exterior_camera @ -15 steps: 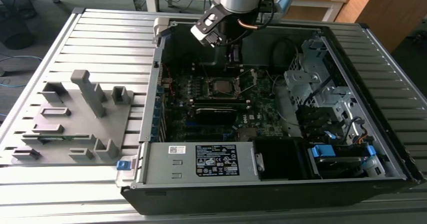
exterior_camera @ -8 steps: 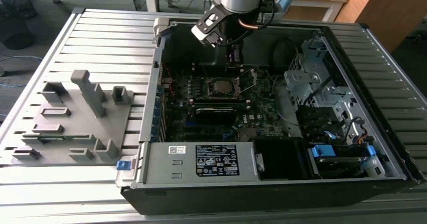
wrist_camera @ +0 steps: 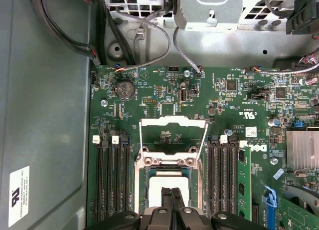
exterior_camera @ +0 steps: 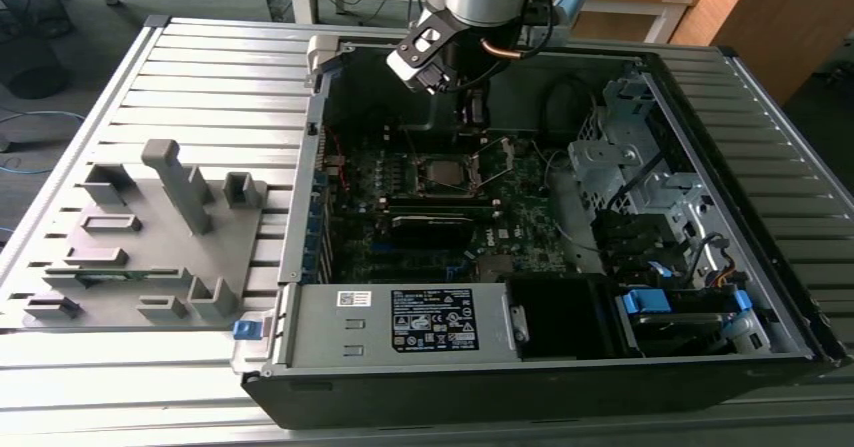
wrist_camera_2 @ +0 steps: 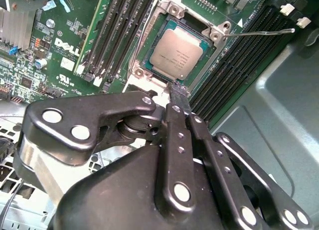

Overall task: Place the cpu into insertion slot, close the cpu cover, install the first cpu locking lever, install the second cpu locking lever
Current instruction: 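Close the cpu cover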

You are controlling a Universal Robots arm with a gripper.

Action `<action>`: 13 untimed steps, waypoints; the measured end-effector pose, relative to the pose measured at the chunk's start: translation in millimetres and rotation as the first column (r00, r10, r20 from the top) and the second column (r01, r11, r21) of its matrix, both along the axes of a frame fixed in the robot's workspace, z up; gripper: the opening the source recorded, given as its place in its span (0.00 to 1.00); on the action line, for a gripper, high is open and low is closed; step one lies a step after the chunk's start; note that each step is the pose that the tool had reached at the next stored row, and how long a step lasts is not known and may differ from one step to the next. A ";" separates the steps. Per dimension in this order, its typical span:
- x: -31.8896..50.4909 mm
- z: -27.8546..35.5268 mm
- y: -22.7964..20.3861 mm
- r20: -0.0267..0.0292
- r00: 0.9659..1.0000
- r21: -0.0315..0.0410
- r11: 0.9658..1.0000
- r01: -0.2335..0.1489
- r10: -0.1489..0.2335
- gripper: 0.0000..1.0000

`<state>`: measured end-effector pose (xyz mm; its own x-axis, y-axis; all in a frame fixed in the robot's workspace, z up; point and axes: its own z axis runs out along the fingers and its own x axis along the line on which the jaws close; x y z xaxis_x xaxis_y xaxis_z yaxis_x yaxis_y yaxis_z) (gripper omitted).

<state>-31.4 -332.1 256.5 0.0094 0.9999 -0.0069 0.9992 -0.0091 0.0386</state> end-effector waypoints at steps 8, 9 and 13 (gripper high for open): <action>0.5 0.0 0.0 0.000 1.000 0.000 1.000 0.000 0.000 0.10; 0.9 0.0 0.0 0.000 1.000 0.000 1.000 0.000 0.000 0.10; 3.5 0.0 0.0 0.000 1.000 0.000 1.000 0.000 0.000 0.10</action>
